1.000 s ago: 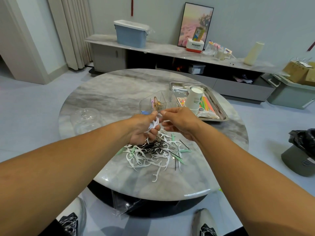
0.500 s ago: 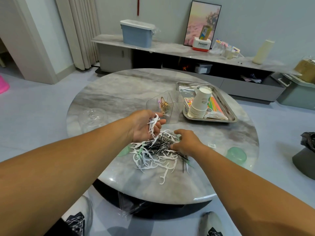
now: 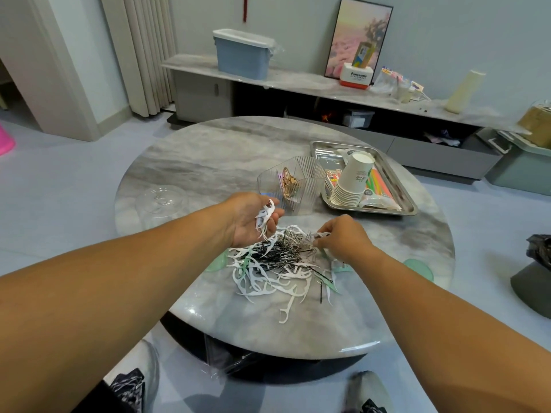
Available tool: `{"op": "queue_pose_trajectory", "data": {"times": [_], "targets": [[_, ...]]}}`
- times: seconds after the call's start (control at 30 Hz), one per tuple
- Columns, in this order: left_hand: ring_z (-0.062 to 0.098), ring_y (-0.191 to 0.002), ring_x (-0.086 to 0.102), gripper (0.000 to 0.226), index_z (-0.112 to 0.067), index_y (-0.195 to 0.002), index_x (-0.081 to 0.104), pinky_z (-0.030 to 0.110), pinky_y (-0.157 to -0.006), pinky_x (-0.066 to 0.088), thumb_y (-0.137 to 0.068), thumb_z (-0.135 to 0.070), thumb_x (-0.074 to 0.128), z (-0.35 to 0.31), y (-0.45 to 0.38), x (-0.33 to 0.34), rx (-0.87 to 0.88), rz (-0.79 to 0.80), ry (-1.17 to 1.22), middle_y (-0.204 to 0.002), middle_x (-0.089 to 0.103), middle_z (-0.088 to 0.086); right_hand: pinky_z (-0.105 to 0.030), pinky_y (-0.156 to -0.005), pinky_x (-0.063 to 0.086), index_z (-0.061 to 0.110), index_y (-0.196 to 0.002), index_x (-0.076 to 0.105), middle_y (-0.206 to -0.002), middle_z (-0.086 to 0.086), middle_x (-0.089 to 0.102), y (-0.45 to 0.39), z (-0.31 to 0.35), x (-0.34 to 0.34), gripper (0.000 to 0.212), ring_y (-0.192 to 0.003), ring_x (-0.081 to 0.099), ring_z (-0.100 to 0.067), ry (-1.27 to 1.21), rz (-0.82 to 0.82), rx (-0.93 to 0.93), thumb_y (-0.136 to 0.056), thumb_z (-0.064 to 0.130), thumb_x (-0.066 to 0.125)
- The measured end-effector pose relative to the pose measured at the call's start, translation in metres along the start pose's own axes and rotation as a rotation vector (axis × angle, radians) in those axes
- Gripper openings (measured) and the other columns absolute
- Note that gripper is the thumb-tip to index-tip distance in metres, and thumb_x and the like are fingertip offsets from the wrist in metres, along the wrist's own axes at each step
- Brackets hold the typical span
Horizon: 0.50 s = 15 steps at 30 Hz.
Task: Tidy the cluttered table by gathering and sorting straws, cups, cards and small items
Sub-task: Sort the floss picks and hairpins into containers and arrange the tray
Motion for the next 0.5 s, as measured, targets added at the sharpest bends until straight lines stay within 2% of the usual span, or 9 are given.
{"op": "queue_pose_trajectory", "data": {"times": [0.1, 0.23, 0.3, 0.37, 0.43, 0.5], "targets": [[0.011, -0.052, 0.046, 0.022, -0.009, -0.107, 0.057, 0.017, -0.037, 0.041, -0.109, -0.014, 0.036, 0.008, 0.001, 0.005, -0.002, -0.020, 0.021, -0.079, 0.059, 0.010, -0.036, -0.076, 0.055, 0.018, -0.092, 0.079, -0.082, -0.002, 0.073, 0.002, 0.000, -0.014, 0.014, -0.083, 0.065, -0.020, -0.036, -0.011, 0.010, -0.081, 0.024, 0.084], [0.012, -0.053, 0.046, 0.021, -0.005, -0.110, 0.060, 0.017, -0.037, 0.041, -0.108, -0.012, 0.041, 0.022, 0.004, 0.012, -0.008, -0.042, 0.056, -0.079, 0.057, 0.010, -0.039, -0.081, 0.056, 0.016, -0.090, 0.078, -0.081, -0.003, 0.073, 0.007, 0.003, -0.025, 0.011, -0.079, 0.064, -0.020, -0.011, -0.007, -0.014, -0.085, 0.026, 0.080], [0.013, -0.052, 0.049, 0.023, -0.005, -0.114, 0.061, 0.018, -0.039, 0.044, -0.108, -0.010, 0.039, 0.027, 0.007, 0.015, 0.014, -0.043, 0.135, -0.080, 0.059, 0.012, -0.035, -0.073, 0.054, 0.011, -0.088, 0.078, -0.078, -0.005, 0.072, 0.011, 0.008, -0.025, 0.018, -0.072, 0.062, -0.019, -0.017, 0.019, -0.031, -0.091, 0.028, 0.074], [0.015, -0.053, 0.055, 0.023, -0.004, -0.121, 0.060, 0.020, -0.041, 0.049, -0.107, -0.009, 0.042, 0.036, 0.011, 0.021, 0.031, -0.028, 0.254, -0.081, 0.061, 0.014, -0.028, -0.059, 0.044, 0.006, -0.089, 0.078, -0.068, -0.003, 0.066, 0.019, 0.016, -0.026, 0.029, -0.058, 0.052, -0.014, -0.084, 0.064, -0.048, -0.098, 0.031, 0.065], [0.019, -0.055, 0.060, 0.020, -0.001, -0.118, 0.060, 0.024, -0.047, 0.055, -0.105, -0.011, 0.049, 0.049, 0.015, 0.023, 0.042, -0.012, 0.403, -0.079, 0.062, 0.016, -0.026, -0.056, 0.040, 0.002, -0.099, 0.076, -0.075, -0.003, 0.063, 0.028, 0.027, -0.025, 0.034, -0.059, 0.049, -0.012, -0.249, 0.125, -0.068, -0.103, 0.029, 0.056], [0.023, -0.062, 0.064, 0.025, 0.001, -0.111, 0.061, 0.029, -0.058, 0.060, -0.107, -0.019, 0.047, 0.064, 0.018, 0.020, 0.075, -0.035, 0.545, -0.078, 0.064, 0.018, -0.023, -0.054, 0.039, 0.005, -0.105, 0.075, -0.084, -0.002, 0.064, 0.040, 0.039, -0.024, 0.031, -0.061, 0.046, -0.012, -0.438, 0.189, -0.084, -0.105, 0.027, 0.053]]}}
Point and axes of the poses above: each hand's wrist, its own y-axis away from the middle knuckle, its own x-axis out of the palm, z = x × y, the point moved 5 cm from there along -y, towards the middle knuckle
